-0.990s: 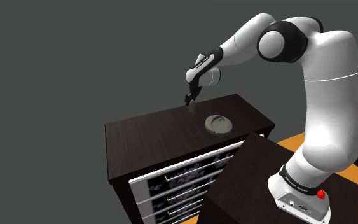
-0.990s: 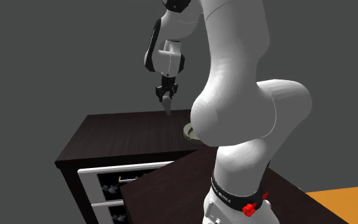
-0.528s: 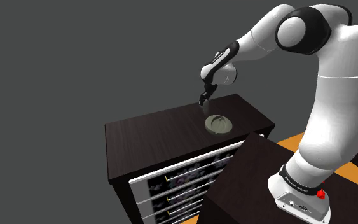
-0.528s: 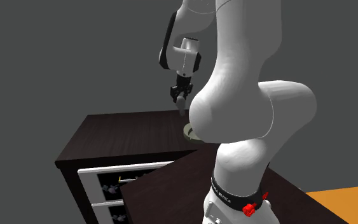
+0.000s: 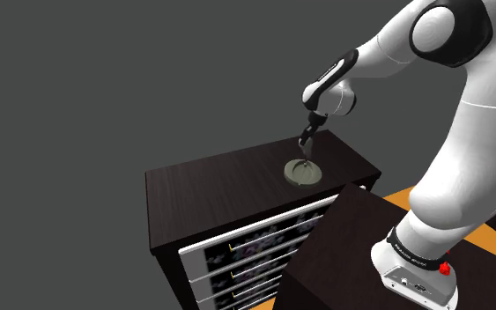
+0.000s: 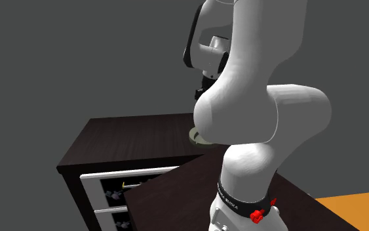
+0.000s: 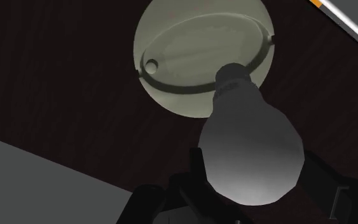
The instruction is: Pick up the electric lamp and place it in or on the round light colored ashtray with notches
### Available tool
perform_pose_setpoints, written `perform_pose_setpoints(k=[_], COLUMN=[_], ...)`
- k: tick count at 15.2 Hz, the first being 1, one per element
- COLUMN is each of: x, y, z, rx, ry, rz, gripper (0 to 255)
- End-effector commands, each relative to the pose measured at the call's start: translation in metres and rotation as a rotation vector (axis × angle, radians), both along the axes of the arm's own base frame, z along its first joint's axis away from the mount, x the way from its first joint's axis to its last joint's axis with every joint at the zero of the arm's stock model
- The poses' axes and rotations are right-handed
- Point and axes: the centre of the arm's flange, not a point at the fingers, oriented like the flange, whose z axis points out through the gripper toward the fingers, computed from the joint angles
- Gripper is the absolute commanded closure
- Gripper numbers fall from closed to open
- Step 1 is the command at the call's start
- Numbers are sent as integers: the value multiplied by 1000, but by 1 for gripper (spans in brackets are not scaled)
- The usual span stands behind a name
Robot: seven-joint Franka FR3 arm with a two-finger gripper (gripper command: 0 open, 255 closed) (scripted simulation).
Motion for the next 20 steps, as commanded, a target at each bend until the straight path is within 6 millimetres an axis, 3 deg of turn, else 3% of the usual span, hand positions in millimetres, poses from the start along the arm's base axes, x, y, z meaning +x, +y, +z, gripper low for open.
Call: perform_pose_setpoints(k=[1, 20], x=[-18, -18], y=[-10, -10], z=[5, -95], rx=[0, 0], ry=[0, 0], rz=[2, 2], gripper=[255, 255])
